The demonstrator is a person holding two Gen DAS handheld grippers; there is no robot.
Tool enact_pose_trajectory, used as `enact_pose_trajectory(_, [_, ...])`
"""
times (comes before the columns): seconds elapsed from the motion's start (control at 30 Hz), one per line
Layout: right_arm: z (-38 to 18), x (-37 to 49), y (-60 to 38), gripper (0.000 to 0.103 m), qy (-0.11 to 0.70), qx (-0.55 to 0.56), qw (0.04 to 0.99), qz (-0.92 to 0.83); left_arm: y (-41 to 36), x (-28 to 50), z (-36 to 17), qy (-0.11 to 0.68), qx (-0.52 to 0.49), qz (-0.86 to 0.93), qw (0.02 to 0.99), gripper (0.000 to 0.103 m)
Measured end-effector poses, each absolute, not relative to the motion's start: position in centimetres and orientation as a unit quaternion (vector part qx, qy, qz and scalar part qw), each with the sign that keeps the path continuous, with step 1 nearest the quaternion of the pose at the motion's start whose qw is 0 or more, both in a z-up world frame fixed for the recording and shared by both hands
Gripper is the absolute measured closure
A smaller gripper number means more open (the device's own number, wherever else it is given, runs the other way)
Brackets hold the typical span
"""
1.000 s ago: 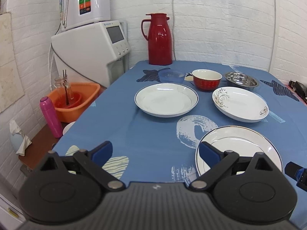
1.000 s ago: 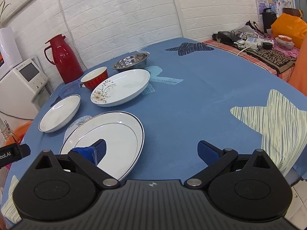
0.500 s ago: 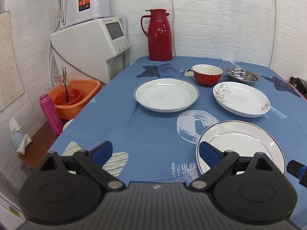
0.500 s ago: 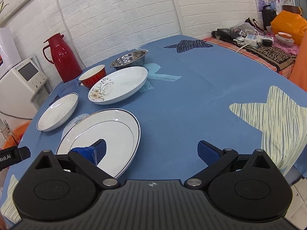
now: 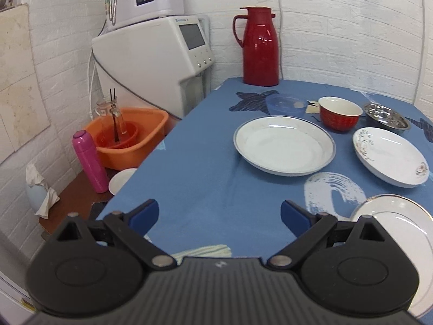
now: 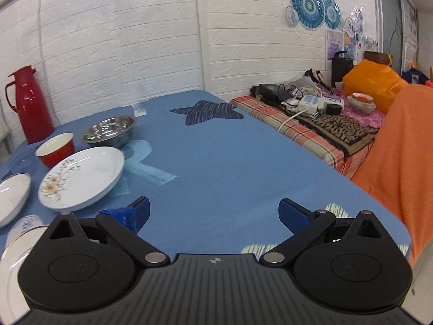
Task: Organize plates and bowls
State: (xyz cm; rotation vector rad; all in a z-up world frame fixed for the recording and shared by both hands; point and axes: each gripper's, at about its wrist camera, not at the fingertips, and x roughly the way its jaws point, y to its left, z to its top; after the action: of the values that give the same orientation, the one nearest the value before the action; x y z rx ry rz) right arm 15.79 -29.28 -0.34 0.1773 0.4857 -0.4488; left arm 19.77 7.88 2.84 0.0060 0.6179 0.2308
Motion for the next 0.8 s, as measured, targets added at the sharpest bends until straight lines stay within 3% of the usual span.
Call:
enact_pose_trajectory(0.3, [-3.3,26.6,-35.9,0.014,0.295,0.1,0.921,-0.234,14.7,25.3,2.4,0.308,0.0,0.166,0.937,0.007])
enact_pose_trajectory(0.53, [-5.3,30.5,-36.9,0.013,0.294,0.136,0.916,-0.239,18.0,28.0,0.7,0.318,0.0,0.202,0.926,0.007])
enact_pose_trajectory(0.8, [-5.6,32.0,-36.0,0.013,0.303,0.087,0.918,-0.241,18.7,31.6,-0.9,0.318,0.01,0.194,0.928,0.007])
